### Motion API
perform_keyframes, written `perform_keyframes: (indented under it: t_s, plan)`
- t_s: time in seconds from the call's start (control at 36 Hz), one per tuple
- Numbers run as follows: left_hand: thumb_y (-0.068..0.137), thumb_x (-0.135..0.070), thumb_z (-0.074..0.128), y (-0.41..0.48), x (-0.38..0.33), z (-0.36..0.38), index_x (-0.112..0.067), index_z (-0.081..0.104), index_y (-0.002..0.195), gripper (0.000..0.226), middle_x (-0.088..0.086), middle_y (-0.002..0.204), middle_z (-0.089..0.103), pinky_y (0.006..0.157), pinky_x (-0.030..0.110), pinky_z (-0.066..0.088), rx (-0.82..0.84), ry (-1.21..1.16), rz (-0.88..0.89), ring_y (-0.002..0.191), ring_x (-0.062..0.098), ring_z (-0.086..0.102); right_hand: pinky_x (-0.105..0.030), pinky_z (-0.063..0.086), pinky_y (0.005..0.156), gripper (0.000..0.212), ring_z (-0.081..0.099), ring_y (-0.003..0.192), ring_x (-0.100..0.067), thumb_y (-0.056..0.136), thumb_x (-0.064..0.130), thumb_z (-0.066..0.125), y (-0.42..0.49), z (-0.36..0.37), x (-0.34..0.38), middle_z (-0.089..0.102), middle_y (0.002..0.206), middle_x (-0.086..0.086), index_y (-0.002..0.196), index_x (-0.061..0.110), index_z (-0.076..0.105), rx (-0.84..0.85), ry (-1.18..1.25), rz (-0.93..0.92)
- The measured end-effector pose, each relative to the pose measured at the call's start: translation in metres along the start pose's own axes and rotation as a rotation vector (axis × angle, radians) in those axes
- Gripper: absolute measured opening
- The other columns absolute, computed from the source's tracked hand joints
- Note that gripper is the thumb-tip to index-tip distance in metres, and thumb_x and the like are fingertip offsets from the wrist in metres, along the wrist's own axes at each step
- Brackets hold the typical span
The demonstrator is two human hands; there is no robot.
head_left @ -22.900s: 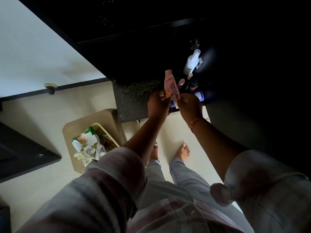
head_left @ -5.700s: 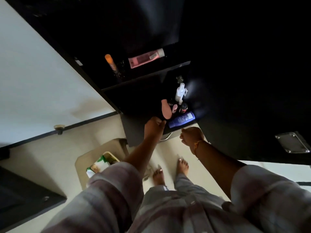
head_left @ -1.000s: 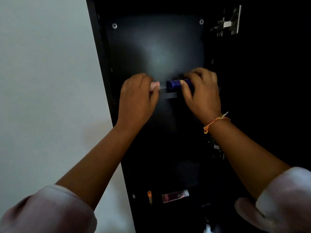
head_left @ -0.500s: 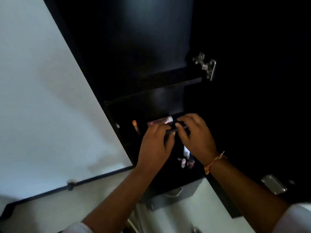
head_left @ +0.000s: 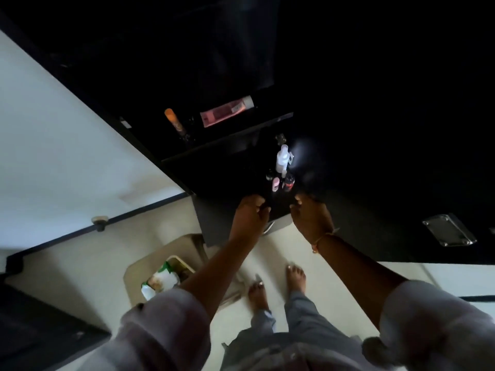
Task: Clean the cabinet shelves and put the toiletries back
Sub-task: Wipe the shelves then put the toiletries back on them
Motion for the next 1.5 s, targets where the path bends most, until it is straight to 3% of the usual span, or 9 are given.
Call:
perform_keyframes:
  t_s: [0.14,0.22,0.61,0.81,0.92,1.06,1.28,1.42,1.5]
  plan:
    - [0.083,-0.010,0.069,0.031,-0.012,0.019,-0.010,0.060,0.122,0.040,0.013,0.117,0.058,0.095,0.037,0.050,0.002,0.018,0.063,0.105,0.027,0.061,-0.042,0.052,0.084,0.050,0.061,0.105,-0.040,0.087,0.022,0.060,0.025,0.007,0.002,0.056,0.125,-0.014,0.135,0.019,0.047,-0.030,-0.027,0.005]
    - [0.081,-0.008,0.070,0.049,-0.017,0.032,-0.014,0.059,0.128,0.049,0.011,0.121,0.057,0.100,0.026,0.044,0.014,0.079,0.131,0.111,0.024,0.059,-0.048,0.054,0.085,0.058,0.061,0.101,-0.044,0.088,0.020,0.058,0.042,0.015,0.003,0.050,0.131,-0.015,0.143,0.024,0.038,-0.035,-0.061,-0.019]
    - [0.086,-0.008,0.065,0.102,0.006,0.082,-0.018,0.051,0.138,0.055,0.012,0.139,0.046,0.104,0.039,0.045,0.072,0.287,0.152,0.125,0.032,0.049,-0.049,0.055,0.073,0.044,0.064,0.090,-0.047,0.093,0.018,0.051,0.097,0.054,-0.010,0.044,0.134,-0.014,0.136,0.018,0.041,0.047,-0.260,-0.165]
    - [0.091,-0.010,0.057,0.113,0.006,0.087,-0.021,0.056,0.130,0.040,0.010,0.119,0.057,0.089,0.036,0.052,0.025,0.282,0.193,0.106,0.028,0.060,-0.049,0.056,0.076,0.034,0.065,0.094,-0.044,0.099,0.021,0.044,0.103,0.061,-0.016,0.057,0.122,-0.015,0.132,0.014,0.048,-0.001,-0.234,-0.160]
    - [0.098,-0.015,0.048,0.113,0.008,0.086,-0.011,0.064,0.115,0.023,0.010,0.112,0.063,0.077,0.017,0.039,-0.026,0.296,0.221,0.101,0.024,0.061,-0.047,0.056,0.075,0.027,0.066,0.095,-0.041,0.098,0.021,0.047,0.104,0.061,-0.014,0.064,0.114,-0.012,0.124,0.014,0.051,-0.024,-0.162,-0.135]
    - [0.098,-0.019,0.051,0.109,0.020,0.082,-0.013,0.066,0.106,0.018,0.010,0.104,0.065,0.077,0.033,0.054,-0.067,0.231,0.141,0.092,0.023,0.065,-0.045,0.056,0.079,0.025,0.066,0.102,-0.037,0.096,0.022,0.049,0.104,0.060,-0.010,0.066,0.114,-0.008,0.121,0.017,0.052,-0.033,-0.085,-0.104]
    - [0.092,-0.012,0.060,0.094,0.022,0.062,-0.007,0.064,0.112,0.021,0.012,0.108,0.067,0.083,0.031,0.053,-0.112,0.143,0.057,0.101,0.025,0.065,-0.043,0.055,0.083,0.035,0.064,0.107,-0.034,0.091,0.026,0.060,0.096,0.051,-0.005,0.066,0.117,-0.008,0.123,0.014,0.054,-0.003,-0.058,-0.096]
    - [0.088,-0.009,0.064,0.075,0.018,0.037,-0.006,0.062,0.102,0.015,0.010,0.098,0.065,0.071,0.019,0.042,-0.141,0.084,0.037,0.091,0.021,0.063,-0.044,0.056,0.077,0.039,0.064,0.101,-0.038,0.087,0.034,0.059,0.074,0.035,0.005,0.066,0.114,-0.005,0.123,0.023,0.052,-0.017,-0.061,-0.064]
    - [0.085,-0.010,0.064,0.063,0.016,0.017,-0.011,0.062,0.103,0.018,0.008,0.098,0.064,0.076,0.031,0.054,-0.158,0.042,0.021,0.087,0.022,0.065,-0.041,0.056,0.074,0.036,0.066,0.096,-0.034,0.083,0.036,0.058,0.060,0.021,0.016,0.068,0.109,-0.004,0.118,0.024,0.056,-0.042,0.001,-0.100]
Point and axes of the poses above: each hand's wrist, its own y-axis towards the middle knuckle, its own z-axis out of the palm, x = y × z, the point moved 7 cm from there along y, towards the middle knuckle
